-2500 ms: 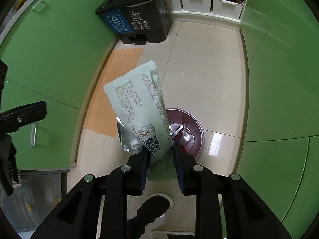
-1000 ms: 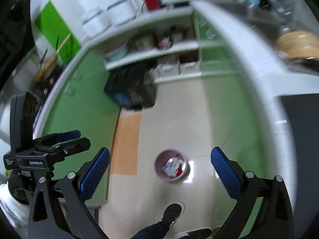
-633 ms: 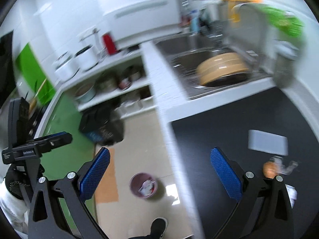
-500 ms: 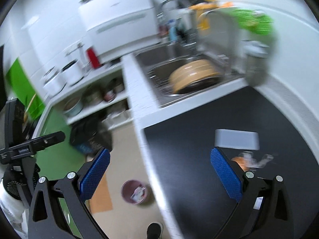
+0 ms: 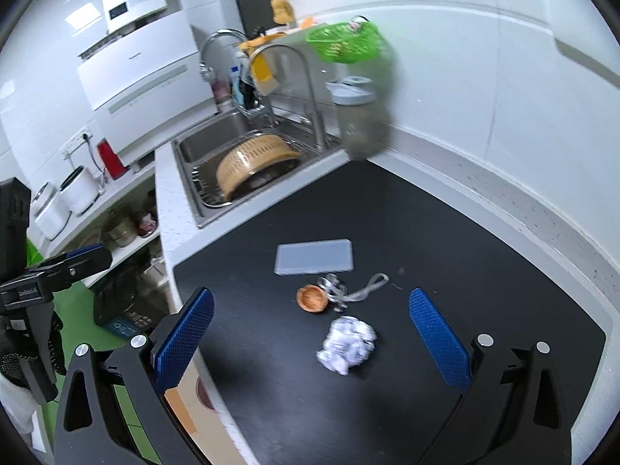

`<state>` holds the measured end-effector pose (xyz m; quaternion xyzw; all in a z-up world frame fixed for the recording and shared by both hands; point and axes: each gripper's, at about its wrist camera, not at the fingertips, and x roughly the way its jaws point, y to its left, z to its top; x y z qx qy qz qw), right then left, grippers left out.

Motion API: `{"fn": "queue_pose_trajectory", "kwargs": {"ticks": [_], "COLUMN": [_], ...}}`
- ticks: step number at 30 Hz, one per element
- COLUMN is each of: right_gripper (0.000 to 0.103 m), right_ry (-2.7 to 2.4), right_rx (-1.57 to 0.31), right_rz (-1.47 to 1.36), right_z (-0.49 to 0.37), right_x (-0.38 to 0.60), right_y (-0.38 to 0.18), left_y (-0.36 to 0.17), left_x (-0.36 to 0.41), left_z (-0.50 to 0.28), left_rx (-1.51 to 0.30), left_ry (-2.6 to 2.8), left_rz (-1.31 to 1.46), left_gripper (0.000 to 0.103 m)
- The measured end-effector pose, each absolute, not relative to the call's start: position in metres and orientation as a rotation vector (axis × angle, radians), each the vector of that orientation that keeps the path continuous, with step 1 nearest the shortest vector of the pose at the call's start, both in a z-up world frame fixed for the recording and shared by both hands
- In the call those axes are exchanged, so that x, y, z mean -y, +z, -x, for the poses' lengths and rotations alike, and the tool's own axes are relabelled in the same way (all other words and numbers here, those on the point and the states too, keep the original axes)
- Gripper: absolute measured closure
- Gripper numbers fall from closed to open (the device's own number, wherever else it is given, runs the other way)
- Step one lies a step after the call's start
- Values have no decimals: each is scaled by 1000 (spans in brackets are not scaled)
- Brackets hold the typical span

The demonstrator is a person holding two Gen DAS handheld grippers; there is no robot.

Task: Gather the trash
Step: 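Move both tools back up to the counter, then grasp the crumpled foil ball with the right tool while the left tool grasps the brown cup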

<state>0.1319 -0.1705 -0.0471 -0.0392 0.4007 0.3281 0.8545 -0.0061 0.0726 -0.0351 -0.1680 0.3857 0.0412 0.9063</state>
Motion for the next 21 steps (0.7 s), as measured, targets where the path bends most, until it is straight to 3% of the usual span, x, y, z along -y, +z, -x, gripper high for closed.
{"fn": "queue_pose_trajectory", "kwargs": {"ticks": [21], "right_gripper": [6], "right_ry": [678], "right_rx": [-1115], "right_rz": [172], "right_z": [-177], "right_x": [171], "right_y": [-157], "left_y": [-108], "left_x": [-14], "left_z": [-78], "left_rx": [-1011], "left_ry": [17], "left_rz": [269], "left_gripper": [3]}}
